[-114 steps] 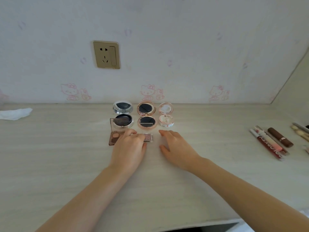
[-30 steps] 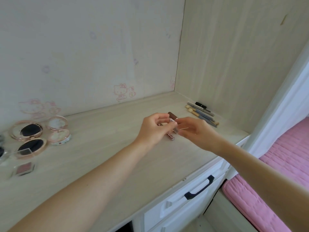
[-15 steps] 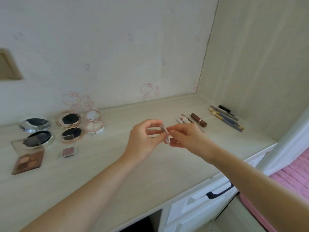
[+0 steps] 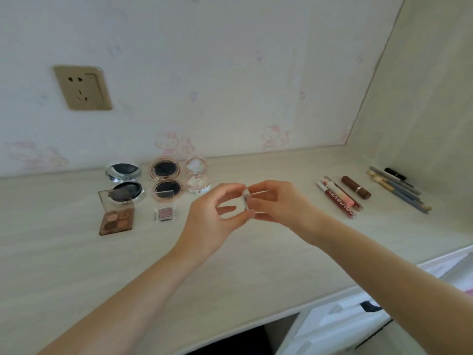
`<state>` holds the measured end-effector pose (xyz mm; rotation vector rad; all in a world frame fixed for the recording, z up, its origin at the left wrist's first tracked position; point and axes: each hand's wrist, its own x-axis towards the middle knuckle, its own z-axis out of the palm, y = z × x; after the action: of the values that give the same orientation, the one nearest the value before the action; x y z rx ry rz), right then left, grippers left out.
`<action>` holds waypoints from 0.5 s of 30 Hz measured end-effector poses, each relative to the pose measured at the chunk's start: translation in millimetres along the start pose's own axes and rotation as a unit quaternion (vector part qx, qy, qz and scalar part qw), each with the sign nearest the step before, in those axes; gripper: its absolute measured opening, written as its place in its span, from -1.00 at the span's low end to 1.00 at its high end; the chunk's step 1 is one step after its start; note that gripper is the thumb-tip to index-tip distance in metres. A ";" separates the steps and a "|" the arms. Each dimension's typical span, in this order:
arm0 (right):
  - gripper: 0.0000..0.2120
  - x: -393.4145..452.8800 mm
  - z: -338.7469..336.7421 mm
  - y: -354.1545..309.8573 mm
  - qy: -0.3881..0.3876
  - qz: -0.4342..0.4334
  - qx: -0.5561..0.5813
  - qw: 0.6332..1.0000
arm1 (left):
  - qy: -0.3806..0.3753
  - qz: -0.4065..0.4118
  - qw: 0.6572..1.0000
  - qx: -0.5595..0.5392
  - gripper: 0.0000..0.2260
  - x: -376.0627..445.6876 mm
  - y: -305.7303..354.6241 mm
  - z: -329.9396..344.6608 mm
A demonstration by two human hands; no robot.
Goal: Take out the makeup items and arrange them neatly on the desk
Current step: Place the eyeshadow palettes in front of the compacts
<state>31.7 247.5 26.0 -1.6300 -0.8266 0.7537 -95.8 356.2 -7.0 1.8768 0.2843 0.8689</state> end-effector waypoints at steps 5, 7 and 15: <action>-0.74 3.2 27.1 -4.5 -0.003 -0.086 -0.084 0.993 | 0.069 -0.178 0.967 -0.169 -0.81 -14.9 -11.4 -28.0; -0.72 3.8 38.8 -6.1 -0.010 -0.118 -0.128 0.985 | 0.062 -0.248 0.928 -0.272 -0.74 -20.2 -14.0 -34.3; -0.66 2.5 70.5 0.3 -0.013 -0.208 -0.282 0.937 | 0.052 -0.288 0.850 -0.438 -0.79 -33.2 -21.4 -48.6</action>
<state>-24.9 287.3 12.0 -1.8447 -1.4465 0.2421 -148.6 382.0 -28.6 0.8129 0.4027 0.5292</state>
